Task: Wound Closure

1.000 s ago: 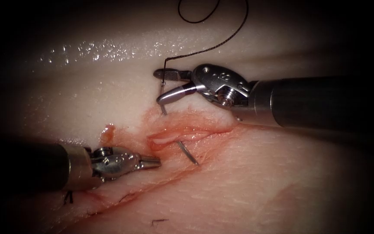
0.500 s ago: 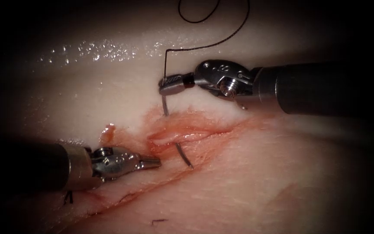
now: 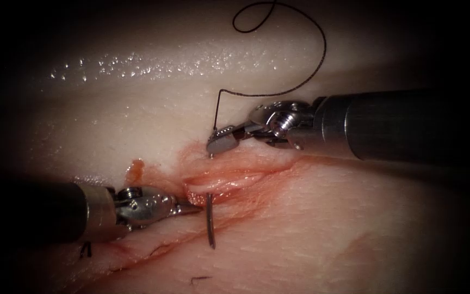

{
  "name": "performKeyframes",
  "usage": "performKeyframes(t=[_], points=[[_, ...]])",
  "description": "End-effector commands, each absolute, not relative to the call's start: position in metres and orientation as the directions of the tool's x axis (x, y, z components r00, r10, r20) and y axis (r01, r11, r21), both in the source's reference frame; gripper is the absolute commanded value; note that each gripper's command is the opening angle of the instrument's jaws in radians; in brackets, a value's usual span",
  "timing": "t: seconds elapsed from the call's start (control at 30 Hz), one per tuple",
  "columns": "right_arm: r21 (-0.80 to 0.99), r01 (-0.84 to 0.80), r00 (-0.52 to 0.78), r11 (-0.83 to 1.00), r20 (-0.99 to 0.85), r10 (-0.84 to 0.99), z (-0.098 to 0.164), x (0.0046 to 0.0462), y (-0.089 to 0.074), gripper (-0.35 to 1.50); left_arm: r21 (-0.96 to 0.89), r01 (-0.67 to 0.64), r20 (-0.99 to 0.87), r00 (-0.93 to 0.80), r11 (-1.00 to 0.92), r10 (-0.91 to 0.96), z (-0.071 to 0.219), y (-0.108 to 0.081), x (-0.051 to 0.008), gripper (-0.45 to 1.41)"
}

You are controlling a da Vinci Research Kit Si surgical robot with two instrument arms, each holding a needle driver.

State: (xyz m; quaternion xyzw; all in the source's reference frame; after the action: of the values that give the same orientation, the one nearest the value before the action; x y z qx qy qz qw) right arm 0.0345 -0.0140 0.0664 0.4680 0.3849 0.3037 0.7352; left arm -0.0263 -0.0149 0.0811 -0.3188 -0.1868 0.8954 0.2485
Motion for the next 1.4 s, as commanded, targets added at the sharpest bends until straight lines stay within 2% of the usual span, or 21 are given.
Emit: performKeyframes(t=[0.03, 0.13, 0.17, 0.2, 0.23, 0.27, 0.3, 0.37, 0.4, 0.5, 0.63, 0.67, 0.77, 0.87, 1.03, 1.1, 1.3, 1.4], points=[[0.923, -0.074, 0.523, 0.379, -0.288, 0.803, 0.067, 0.0361, -0.015, -0.35, -0.498, -0.329, -0.475, -0.671, -0.802, 0.570, 0.082, -0.015, -0.0268, -0.45], [0.910, -0.081, 0.493, 0.407, -0.318, 0.810, 0.067, 0.0359, -0.014, -0.35, -0.493, -0.329, -0.476, -0.672, -0.805, 0.567, 0.081, -0.015, -0.0268, -0.45], [0.893, -0.027, 0.463, 0.449, -0.387, 0.798, 0.067, 0.0353, -0.013, -0.35, -0.483, -0.323, -0.483, -0.677, -0.814, 0.555, 0.081, -0.015, -0.0268, -0.45], [0.880, -0.008, 0.448, 0.475, -0.422, 0.788, 0.067, 0.0349, -0.013, -0.28, -0.478, -0.315, -0.488, -0.681, -0.820, 0.546, 0.081, -0.015, -0.0268, -0.45], [0.858, 0.008, 0.422, 0.514, -0.469, 0.776, 0.068, 0.0345, -0.012, 0.17, -0.462, -0.299, -0.501, -0.689, -0.835, 0.523, 0.080, -0.015, -0.0268, -0.45], [0.846, 0.015, 0.407, 0.533, -0.492, 0.770, 0.068, 0.0341, -0.012, 0.42, -0.451, -0.283, -0.511, -0.696, -0.847, 0.505, 0.080, -0.015, -0.0268, -0.45], [0.831, 0.006, 0.365, 0.556, -0.519, 0.773, 0.068, 0.0331, -0.011, 0.86, -0.412, -0.241, -0.539, -0.713, -0.879, 0.448, 0.079, -0.015, -0.0268, -0.45], [0.803, -0.013, 0.296, 0.596, -0.566, 0.769, 0.069, 0.0314, -0.010, 1.23, -0.362, -0.196, -0.575, -0.723, -0.911, 0.384, 0.078, -0.015, -0.0270, -0.45], [0.804, -0.023, 0.269, 0.594, -0.567, 0.778, 0.069, 0.0308, -0.010, 1.30, -0.336, -0.175, -0.593, -0.724, -0.926, 0.352, 0.078, -0.016, -0.0271, -0.45], [0.811, -0.058, 0.193, 0.582, -0.563, 0.804, 0.069, 0.0286, -0.009, 1.35, -0.260, -0.124, -0.652, -0.709, -0.958, 0.268, 0.076, -0.016, -0.0279, -0.45], [0.813, -0.099, 0.136, 0.573, -0.560, 0.817, 0.069, 0.0270, -0.008, 1.43, -0.185, -0.107, -0.713, -0.669, -0.977, 0.209, 0.075, -0.016, -0.0291, -0.22], [0.822, -0.117, 0.091, 0.557, -0.550, 0.830, 0.069, 0.0267, -0.008, 1.43, -0.157, -0.101, -0.733, -0.655, -0.982, 0.184, 0.075, -0.016, -0.0296, -0.10], [0.832, -0.132, 0.033, 0.539, -0.540, 0.841, 0.069, 0.0266, -0.009, 1.45, -0.121, -0.098, -0.763, -0.628, -0.988, 0.156, 0.074, -0.015, -0.0299, 0.00], [0.830, -0.150, 0.018, 0.537, -0.541, 0.841, 0.069, 0.0266, -0.009, 1.40, -0.087, -0.103, -0.786, -0.604, -0.991, 0.132, 0.073, -0.015, -0.0299, 0.17], [0.827, -0.179, -0.009, 0.533, -0.543, 0.840, 0.069, 0.0265, -0.010, 1.36, -0.042, -0.132, -0.804, -0.584, -0.990, 0.111, 0.073, -0.014, -0.0300, 0.31], [0.826, -0.193, -0.028, 0.530, -0.544, 0.838, 0.068, 0.0263, -0.011, 1.33, -0.009, -0.128, -0.809, -0.582, -0.992, 0.082, 0.072, -0.014, -0.0304, 0.49], [0.819, -0.178, -0.038, 0.545, -0.559, 0.828, 0.068, 0.0260, -0.012, 1.25, 0.013, -0.132, -0.804, -0.591, -0.991, 0.068, 0.073, -0.013, -0.0316, 0.56], [0.811, -0.174, -0.042, 0.559, -0.574, 0.818, 0.068, 0.0258, -0.012, 1.25, 0.036, -0.128, -0.798, -0.601, -0.991, 0.049, 0.074, -0.013, -0.0322, 0.67]])
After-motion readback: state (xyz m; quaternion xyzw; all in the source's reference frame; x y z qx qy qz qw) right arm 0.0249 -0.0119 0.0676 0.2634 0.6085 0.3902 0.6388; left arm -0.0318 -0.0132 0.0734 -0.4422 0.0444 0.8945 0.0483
